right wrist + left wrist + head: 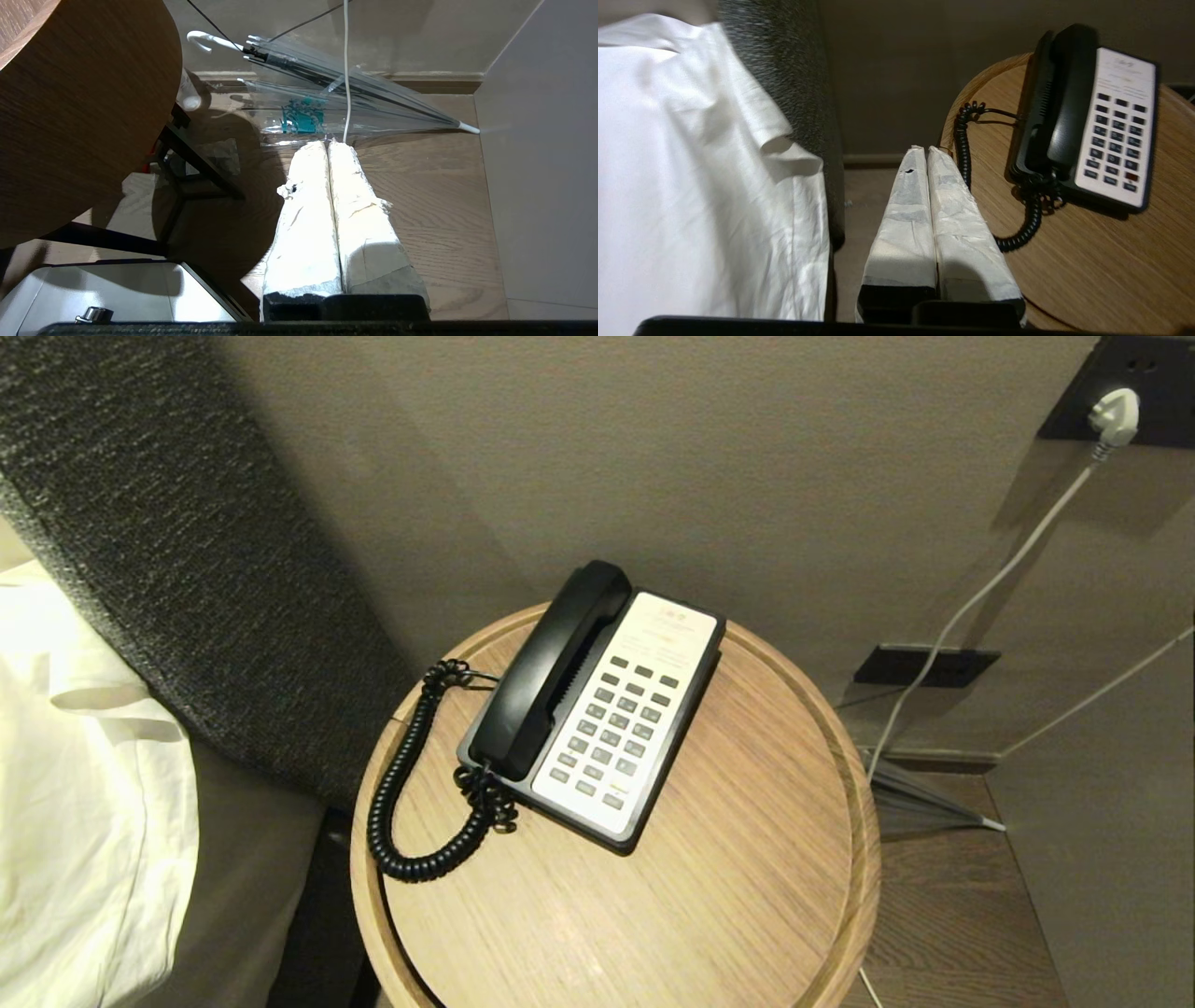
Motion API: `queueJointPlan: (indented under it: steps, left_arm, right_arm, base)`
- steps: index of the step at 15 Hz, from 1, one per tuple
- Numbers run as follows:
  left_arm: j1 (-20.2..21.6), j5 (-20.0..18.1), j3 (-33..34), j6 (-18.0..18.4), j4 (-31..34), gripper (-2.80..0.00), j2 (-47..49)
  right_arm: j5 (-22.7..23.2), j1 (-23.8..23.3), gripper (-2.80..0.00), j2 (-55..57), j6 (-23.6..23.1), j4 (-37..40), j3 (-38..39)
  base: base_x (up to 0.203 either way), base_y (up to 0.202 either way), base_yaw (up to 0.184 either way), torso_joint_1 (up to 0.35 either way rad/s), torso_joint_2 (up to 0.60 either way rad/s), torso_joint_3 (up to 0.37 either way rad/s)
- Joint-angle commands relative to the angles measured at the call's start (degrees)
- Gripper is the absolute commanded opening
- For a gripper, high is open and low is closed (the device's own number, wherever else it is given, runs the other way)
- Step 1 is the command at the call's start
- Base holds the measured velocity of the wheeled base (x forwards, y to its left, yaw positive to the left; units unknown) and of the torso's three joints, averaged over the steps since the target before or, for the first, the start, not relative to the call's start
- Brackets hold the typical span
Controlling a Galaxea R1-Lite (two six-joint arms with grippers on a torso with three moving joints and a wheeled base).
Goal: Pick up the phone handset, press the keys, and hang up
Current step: Pick up the desk phone handset
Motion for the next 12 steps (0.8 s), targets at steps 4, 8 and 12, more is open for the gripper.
queueJointPlan:
  steps: [4,8,12]
  left_arm:
    - [-10.1,3.6,-22.7,-2.3,2.0,-2.8,39.4]
    - [-24.7,8.4,-31.1,-3.8,10.2,-2.8,44.0]
    - [-33.0,11.9,-34.1,-2.6,19.8,-2.8,43.5]
  right_arm:
    - [0.0,0.0,-2.8,0.1,0.0,0.0,0.0]
    - [0.0,0.0,-2.8,0.1,0.0,0.0,0.0]
    - [0.0,0.0,-2.8,0.1,0.1,0.0,0.0]
  base:
    - [0.0,0.0,0.0,0.0,0.0,0.0]
    - [0.0,0.0,0.0,0.0,0.0,0.0]
    - [0.0,0.0,0.0,0.0,0.0,0.0]
